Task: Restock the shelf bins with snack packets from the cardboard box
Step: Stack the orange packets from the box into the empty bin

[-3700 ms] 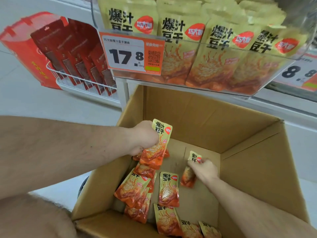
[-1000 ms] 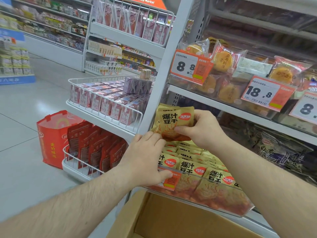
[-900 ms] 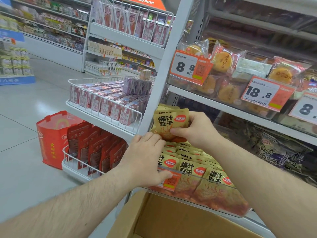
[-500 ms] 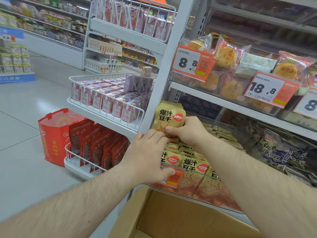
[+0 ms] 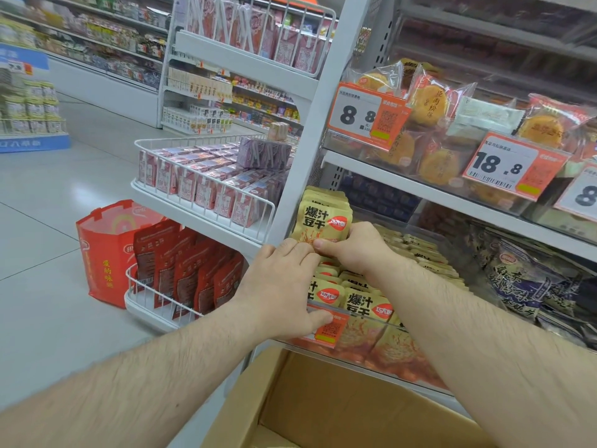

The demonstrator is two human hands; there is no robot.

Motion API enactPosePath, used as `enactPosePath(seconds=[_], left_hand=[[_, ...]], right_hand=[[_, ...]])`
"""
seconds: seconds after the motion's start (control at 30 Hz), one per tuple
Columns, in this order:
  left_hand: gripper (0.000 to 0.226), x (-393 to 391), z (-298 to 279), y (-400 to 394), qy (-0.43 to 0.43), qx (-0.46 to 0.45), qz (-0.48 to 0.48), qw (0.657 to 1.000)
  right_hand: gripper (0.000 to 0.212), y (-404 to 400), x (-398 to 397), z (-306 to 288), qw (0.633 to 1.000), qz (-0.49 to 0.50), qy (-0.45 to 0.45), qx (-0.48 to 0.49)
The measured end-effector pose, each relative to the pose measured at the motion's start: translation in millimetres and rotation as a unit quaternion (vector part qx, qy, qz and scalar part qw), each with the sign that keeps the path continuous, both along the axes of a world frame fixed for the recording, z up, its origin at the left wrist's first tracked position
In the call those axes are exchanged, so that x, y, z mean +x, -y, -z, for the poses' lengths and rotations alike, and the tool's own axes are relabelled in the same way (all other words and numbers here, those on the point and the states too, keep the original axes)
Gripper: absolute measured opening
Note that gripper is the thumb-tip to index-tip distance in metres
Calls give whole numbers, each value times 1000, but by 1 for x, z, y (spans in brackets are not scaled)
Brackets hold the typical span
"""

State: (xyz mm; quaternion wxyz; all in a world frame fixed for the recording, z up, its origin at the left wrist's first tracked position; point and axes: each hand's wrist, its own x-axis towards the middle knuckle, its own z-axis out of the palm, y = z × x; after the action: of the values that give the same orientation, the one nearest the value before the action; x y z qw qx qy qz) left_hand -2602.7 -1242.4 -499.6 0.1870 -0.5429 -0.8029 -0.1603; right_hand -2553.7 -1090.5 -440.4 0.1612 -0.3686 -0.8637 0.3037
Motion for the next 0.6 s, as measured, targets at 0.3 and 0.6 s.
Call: enactPosePath(seconds=[0.3, 0.6], left_hand=[[32, 38, 3, 6, -11, 192, 140, 971], [18, 88, 100, 16, 369, -262, 83, 888]], right_hand=[[12, 22, 53, -3, 977, 44, -114, 174], [20, 63, 163, 159, 996, 25, -72, -51]])
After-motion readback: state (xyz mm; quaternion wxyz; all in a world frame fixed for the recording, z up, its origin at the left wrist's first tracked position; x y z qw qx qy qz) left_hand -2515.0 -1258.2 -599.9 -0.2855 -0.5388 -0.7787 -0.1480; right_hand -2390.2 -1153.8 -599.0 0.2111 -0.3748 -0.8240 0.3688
